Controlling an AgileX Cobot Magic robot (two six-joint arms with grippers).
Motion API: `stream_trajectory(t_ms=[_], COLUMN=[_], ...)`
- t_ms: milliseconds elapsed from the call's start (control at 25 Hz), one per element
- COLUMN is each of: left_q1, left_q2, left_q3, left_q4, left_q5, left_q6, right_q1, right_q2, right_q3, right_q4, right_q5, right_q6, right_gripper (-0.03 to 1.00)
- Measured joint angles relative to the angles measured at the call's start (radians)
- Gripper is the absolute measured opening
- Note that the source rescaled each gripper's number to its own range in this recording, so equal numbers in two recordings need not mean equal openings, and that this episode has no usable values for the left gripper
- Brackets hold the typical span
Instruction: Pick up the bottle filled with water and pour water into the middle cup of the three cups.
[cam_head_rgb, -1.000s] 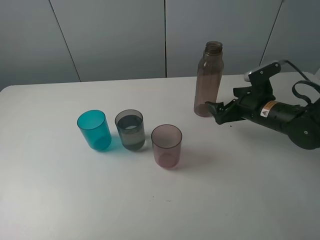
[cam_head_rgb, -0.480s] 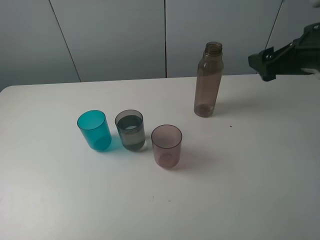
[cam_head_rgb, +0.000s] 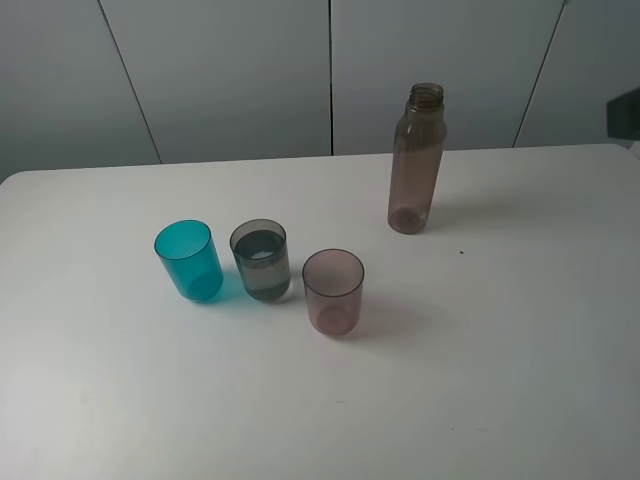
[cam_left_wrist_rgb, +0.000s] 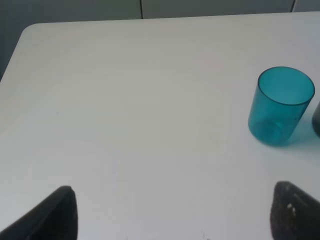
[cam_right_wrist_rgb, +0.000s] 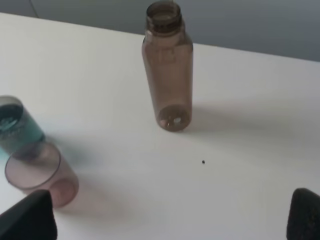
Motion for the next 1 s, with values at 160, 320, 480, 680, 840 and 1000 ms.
stream_trajectory(t_ms=[160, 320, 480, 680, 840, 1000], left_q1=[0.000, 0.000, 0.000, 0.000, 0.000, 0.000], left_q2=[0.000, 0.000, 0.000, 0.000, 0.000, 0.000], left_q3=[0.000, 0.000, 0.000, 0.000, 0.000, 0.000], left_q4=[0.000, 0.000, 0.002, 0.002, 0.002, 0.002], left_q5=[0.000, 0.000, 0.000, 0.000, 0.000, 0.000], left_q6=[0.000, 0.000, 0.000, 0.002, 0.002, 0.002], right_q1=[0.000, 0.000, 0.000, 0.000, 0.000, 0.000], right_q2=[-0.194, -0.373, -0.497, -0.595, -0.613, -0.613], right_q3=[0.120, 0.207, 0.209, 0.209, 0.216, 0.225], right_q4=[0.013, 0.015, 0.015, 0.015, -0.013, -0.041], right_q5=[0.076, 0.100, 0.098, 0.120, 0.220, 0.229], right_q6=[-0.009, -0.010, -0.001, 0.037, 0.051, 0.051], right_gripper=[1.00, 1.00, 1.00, 1.00, 1.00, 1.00])
